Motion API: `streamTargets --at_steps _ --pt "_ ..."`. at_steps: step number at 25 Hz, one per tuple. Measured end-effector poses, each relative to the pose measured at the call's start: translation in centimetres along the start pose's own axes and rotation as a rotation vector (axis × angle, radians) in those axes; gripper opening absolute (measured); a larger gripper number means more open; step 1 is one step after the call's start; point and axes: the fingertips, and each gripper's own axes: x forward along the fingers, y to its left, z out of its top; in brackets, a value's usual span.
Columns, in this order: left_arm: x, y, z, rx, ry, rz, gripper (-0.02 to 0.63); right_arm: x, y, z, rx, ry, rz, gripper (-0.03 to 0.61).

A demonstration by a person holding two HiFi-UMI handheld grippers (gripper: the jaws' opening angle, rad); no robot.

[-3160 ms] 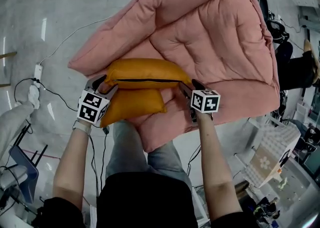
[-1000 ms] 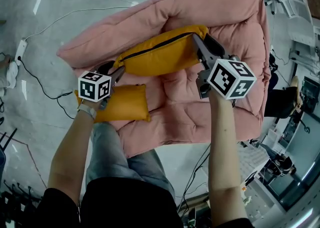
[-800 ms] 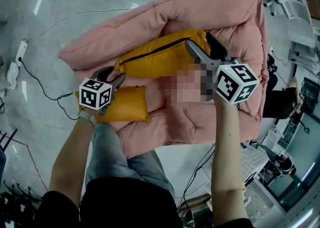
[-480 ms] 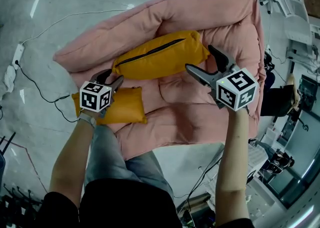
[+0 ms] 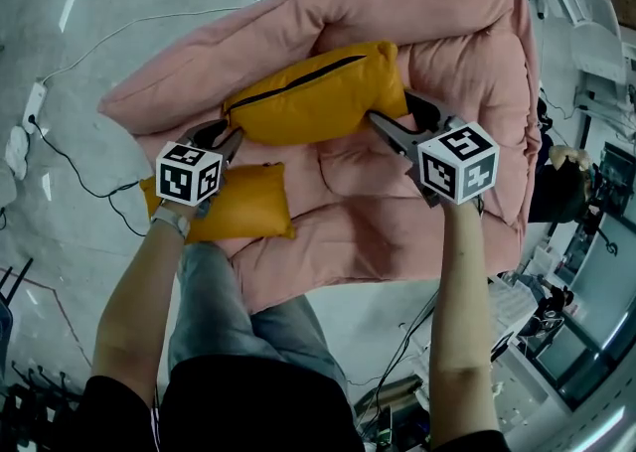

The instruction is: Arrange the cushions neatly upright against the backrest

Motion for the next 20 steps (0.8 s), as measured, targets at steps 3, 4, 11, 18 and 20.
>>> streamTargets --at_steps 3,4,11,18,20 --pt "0.0 -0.6 0.1 0.048 0.003 0.011 0.084 -1.3 1.1 -0.4 0.088 0.016 0.055 0.230" --pt "0.0 -0.7 0.1 0.050 0.003 0.010 0.084 -1.9 1.3 -0.5 0.129 0.018 0.072 0.221" --pt "2.7 -3.8 -0.2 0.139 0.078 -0.080 0.084 -4.1 -3.3 -0.6 0.338 -0.063 -0.054 0.131" --pt "5.2 -3.5 0.7 0.112 0.099 -0.073 0.091 -2.9 -5.2 -0.9 0.307 -0.104 -0.198 0.061" --pt "5.0 -3.3 0.8 0.123 0.102 -0.073 0.110 -3.2 -5.2 -1.0 0.315 -0.127 -0.207 0.063"
